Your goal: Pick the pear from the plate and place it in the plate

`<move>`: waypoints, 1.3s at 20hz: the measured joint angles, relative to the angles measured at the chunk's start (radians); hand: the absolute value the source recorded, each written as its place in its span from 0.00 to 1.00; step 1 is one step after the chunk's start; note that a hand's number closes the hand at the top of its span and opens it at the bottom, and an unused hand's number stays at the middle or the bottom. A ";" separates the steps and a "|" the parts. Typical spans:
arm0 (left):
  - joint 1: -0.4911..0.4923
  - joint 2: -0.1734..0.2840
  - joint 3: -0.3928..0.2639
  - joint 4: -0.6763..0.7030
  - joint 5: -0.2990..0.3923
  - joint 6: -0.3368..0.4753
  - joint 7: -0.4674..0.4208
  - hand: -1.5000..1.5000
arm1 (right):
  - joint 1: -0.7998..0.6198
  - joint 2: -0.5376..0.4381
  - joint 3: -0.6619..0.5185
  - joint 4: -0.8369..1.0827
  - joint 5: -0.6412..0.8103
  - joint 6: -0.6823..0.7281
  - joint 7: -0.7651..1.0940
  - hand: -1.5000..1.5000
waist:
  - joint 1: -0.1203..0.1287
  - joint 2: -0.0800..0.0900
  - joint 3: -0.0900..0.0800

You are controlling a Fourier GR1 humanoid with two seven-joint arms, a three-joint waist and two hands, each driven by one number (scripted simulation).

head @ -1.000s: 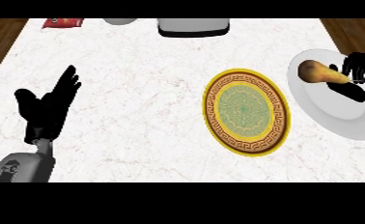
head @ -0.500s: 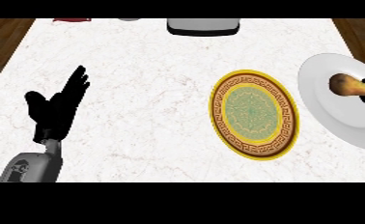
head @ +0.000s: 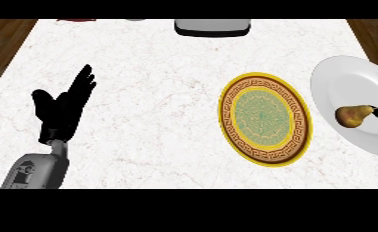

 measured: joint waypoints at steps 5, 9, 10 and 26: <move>0.026 -0.005 0.004 -0.012 -0.007 0.004 -0.001 0.50 | -0.022 0.015 -0.082 -0.002 -0.080 0.040 -0.177 0.00 | -0.008 -0.003 0.000; 0.021 -0.002 0.016 -0.013 -0.006 0.005 0.008 0.50 | -0.019 0.021 -0.143 -0.053 -0.177 0.164 -0.227 0.00 | -0.020 -0.008 -0.002; 0.015 -0.007 0.018 -0.007 -0.007 0.010 0.012 0.50 | -0.019 0.019 -0.157 -0.069 -0.203 0.195 -0.205 0.00 | -0.023 -0.009 -0.002; 0.011 -0.017 0.037 -0.010 -0.026 -0.030 0.008 0.50 | 0.015 -0.114 -0.282 0.092 -0.370 0.609 -0.074 0.00 | -0.008 -0.003 -0.001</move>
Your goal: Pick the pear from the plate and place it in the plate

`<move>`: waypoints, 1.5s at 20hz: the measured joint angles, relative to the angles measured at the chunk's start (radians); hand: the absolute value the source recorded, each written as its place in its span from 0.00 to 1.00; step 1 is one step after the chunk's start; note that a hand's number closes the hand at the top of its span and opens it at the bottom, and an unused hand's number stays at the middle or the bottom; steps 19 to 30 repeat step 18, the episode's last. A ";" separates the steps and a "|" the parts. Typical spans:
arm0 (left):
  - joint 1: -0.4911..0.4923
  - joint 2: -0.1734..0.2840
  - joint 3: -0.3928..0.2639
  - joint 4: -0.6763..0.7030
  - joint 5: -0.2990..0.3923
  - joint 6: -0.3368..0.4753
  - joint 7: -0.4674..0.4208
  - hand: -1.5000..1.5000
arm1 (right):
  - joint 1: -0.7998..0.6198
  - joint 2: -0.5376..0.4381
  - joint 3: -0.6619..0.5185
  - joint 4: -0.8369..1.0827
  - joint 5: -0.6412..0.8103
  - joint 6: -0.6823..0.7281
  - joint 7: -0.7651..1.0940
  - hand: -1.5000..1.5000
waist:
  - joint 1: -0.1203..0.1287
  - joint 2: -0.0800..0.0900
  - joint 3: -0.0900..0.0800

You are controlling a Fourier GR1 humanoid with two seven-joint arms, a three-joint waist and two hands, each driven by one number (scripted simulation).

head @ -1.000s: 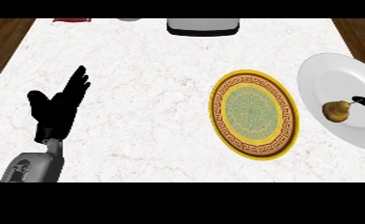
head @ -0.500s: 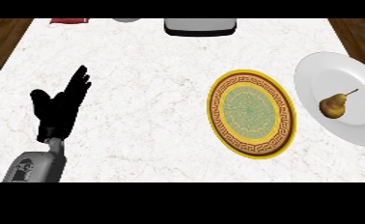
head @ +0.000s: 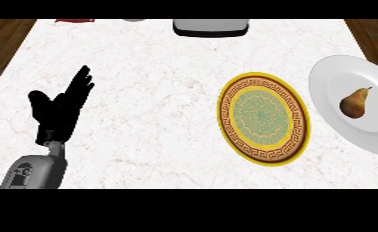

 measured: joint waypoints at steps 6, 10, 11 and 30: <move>-0.007 -0.014 0.006 0.022 -0.010 -0.007 -0.016 0.50 | 0.002 -0.035 -0.007 0.073 0.025 -0.014 -0.044 0.00 | 0.007 0.003 0.001; -0.023 -0.021 0.006 0.026 -0.015 -0.006 -0.010 0.50 | 0.001 -0.056 -0.012 0.109 0.037 -0.024 -0.067 0.00 | 0.010 0.005 0.002; -0.023 -0.023 0.007 0.028 -0.018 -0.004 -0.012 0.50 | 0.000 -0.064 -0.012 0.117 0.041 -0.025 -0.070 0.00 | 0.011 0.006 0.003; -0.030 -0.026 0.013 0.024 -0.022 -0.008 -0.007 0.50 | 0.023 -0.102 -0.002 0.152 0.073 -0.038 -0.101 0.00 | 0.013 0.007 0.004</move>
